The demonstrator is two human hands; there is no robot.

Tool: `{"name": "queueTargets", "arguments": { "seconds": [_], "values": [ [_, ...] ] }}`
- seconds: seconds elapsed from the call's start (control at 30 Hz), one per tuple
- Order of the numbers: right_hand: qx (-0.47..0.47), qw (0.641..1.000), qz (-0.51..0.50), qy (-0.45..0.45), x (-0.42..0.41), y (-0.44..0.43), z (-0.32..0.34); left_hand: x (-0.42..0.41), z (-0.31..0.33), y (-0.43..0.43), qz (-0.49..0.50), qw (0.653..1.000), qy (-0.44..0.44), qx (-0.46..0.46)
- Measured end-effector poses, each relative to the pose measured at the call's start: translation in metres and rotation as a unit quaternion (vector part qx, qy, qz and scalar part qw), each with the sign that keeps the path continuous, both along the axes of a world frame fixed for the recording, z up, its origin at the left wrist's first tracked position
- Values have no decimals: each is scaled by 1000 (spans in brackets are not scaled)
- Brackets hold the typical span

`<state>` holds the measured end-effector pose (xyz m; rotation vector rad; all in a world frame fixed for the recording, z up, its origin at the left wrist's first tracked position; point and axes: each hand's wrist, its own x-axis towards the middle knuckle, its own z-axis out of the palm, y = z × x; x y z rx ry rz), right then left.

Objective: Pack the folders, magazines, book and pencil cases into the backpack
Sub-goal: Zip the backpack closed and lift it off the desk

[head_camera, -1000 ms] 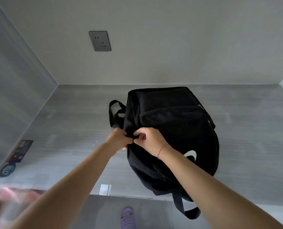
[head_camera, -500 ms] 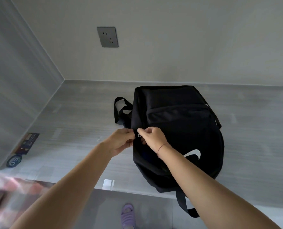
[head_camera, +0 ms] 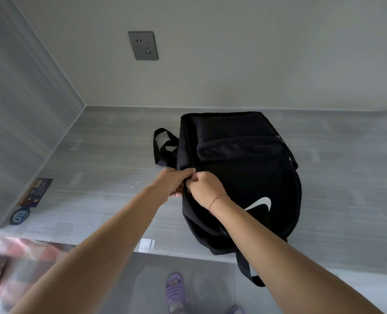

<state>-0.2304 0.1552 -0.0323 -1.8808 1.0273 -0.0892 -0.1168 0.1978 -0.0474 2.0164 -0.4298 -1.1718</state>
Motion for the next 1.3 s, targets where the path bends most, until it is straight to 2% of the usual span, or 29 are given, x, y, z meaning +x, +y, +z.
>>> {"name": "queueTargets", "arguments": {
  "seconds": [0.1, 0.43, 0.5, 0.53, 0.57, 0.63, 0.7, 0.77, 0.8, 0.83, 0.93, 1.1, 1.3],
  "values": [
    [-7, 1000, 15, 5, -17, 10, 0, -1, -1, -4, 30, 998, -46, -34],
    [-99, 993, 61, 26, -119, 47, -15, -7, -8, 7, 78, 994, -60, -38],
    [-104, 993, 47, 13, -137, 51, -17, -13, -7, 10, 48, 992, -115, -25],
    [-109, 993, 40, 2, -143, 52, -18, -19, -6, 11, 20, 982, -185, -19],
    [-115, 993, 33, -12, -147, 53, -18, -26, -5, 13, -12, 958, -284, -24],
    [-124, 991, 16, -42, -150, 56, -19, -46, 2, 21, -128, 871, -462, -103],
    [-128, 989, -3, -69, -151, 59, -21, -68, 12, 30, -311, 780, -501, -210],
    [-133, 987, -23, -88, -152, 62, -25, -83, 12, 41, -461, 705, -487, -229],
    [-137, 985, -33, -95, -154, 62, -27, -86, 11, 46, -502, 681, -488, -214],
    [-142, 984, -42, -101, -155, 62, -28, -87, 9, 50, -518, 676, -487, -196],
    [-169, 980, -48, -96, -158, 63, -31, -84, 10, 57, -508, 701, -468, -179],
    [-219, 973, -52, -52, -167, 68, -38, -82, 9, 67, -502, 695, -483, -177],
    [-268, 961, -59, -38, -181, 69, -41, -84, 5, 72, -459, 673, -532, -234]
  ]
}}
